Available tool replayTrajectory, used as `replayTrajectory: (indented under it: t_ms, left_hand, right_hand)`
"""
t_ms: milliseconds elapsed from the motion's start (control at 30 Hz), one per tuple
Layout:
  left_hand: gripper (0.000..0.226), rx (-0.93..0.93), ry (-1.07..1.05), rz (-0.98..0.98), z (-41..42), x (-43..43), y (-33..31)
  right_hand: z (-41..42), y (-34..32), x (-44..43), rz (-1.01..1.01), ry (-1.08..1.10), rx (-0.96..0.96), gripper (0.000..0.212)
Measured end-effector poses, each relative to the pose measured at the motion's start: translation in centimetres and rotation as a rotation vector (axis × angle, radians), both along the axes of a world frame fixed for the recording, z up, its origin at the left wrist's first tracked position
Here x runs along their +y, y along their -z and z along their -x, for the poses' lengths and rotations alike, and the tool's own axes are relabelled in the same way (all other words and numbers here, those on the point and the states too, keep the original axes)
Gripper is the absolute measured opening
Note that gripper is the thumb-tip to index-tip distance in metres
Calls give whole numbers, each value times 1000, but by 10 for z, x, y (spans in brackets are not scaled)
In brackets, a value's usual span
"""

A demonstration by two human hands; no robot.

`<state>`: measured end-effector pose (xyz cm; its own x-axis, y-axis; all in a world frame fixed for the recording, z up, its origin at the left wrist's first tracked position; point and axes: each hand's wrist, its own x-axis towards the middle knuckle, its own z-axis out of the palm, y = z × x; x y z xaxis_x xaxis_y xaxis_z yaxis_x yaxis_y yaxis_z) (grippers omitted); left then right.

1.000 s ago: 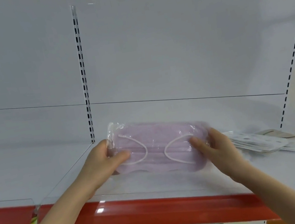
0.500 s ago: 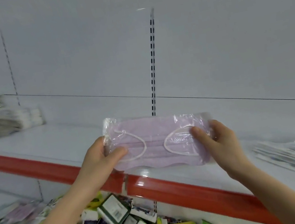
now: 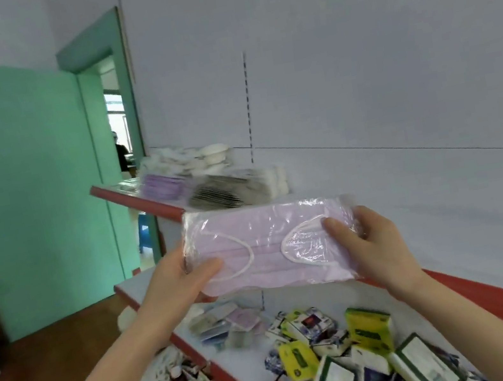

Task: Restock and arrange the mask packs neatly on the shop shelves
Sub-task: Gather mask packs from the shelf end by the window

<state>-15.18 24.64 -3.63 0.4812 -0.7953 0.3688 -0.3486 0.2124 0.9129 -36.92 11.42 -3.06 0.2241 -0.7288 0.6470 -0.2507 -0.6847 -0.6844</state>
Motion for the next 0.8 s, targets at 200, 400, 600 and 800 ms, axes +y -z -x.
replayTrajectory:
  t_ms: [200,400,600,800]
  left_hand:
    - [16,19,-217,-70,-108,30,18]
    - [10,-23,-373,-34,-195,19,17]
    - [22,4,-445,7,-296,-43,11]
    - [29,-25,-441,65,-381,-112,-18]
  right_hand:
    - [-135,6,-4,-40,-213,12,45]
    - [-247,9,-28,-55,-343,-34,46]
    - [-348,-3,-84,12,-350,-85,42]
    - [-423,-25,-138,54,-276,-144,42]
